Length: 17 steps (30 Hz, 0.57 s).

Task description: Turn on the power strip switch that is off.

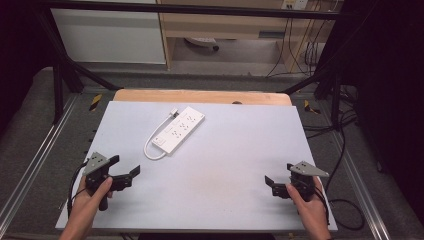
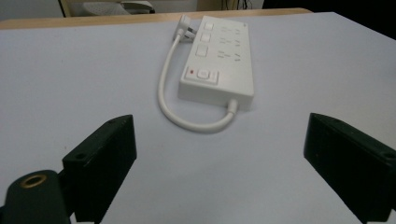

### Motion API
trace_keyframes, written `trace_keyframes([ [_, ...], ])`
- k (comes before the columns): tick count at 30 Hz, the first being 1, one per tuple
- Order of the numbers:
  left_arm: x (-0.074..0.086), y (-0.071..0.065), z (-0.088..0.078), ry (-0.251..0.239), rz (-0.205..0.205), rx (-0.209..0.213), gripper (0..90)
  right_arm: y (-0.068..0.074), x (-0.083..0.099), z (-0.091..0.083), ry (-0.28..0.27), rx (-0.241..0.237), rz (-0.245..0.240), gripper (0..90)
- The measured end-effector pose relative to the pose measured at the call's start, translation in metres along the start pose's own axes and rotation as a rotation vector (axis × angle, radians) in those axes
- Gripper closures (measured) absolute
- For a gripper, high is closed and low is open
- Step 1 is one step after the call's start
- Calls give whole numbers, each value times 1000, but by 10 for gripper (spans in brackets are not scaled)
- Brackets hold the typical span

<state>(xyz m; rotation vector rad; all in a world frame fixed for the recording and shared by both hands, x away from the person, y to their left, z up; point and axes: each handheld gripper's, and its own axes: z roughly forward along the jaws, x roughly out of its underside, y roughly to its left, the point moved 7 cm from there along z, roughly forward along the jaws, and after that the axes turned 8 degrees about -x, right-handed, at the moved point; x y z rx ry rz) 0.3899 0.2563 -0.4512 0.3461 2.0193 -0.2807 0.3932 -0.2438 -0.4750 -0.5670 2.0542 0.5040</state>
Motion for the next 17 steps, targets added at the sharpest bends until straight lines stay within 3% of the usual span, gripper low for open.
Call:
trace_keyframes([
  [3, 12, -8, -5, 18, 18, 15, 99, -1, 0, 1, 3, 3, 3, 26],
  [8, 32, -22, -16, 70, 92, 23, 94, -5, 0, 4, 1, 15, 17, 27],
  [11, 39, -28, -19, 90, 115, 34, 94, -10, 1, 9, 20, 33, 28, 29],
  [13, 39, -29, -17, 96, 122, 34, 90, -13, 5, 13, 53, 47, 37, 28],
  [17, 33, -28, -8, 92, 95, 21, 94, -19, 13, 24, 120, 91, 38, 32],
])
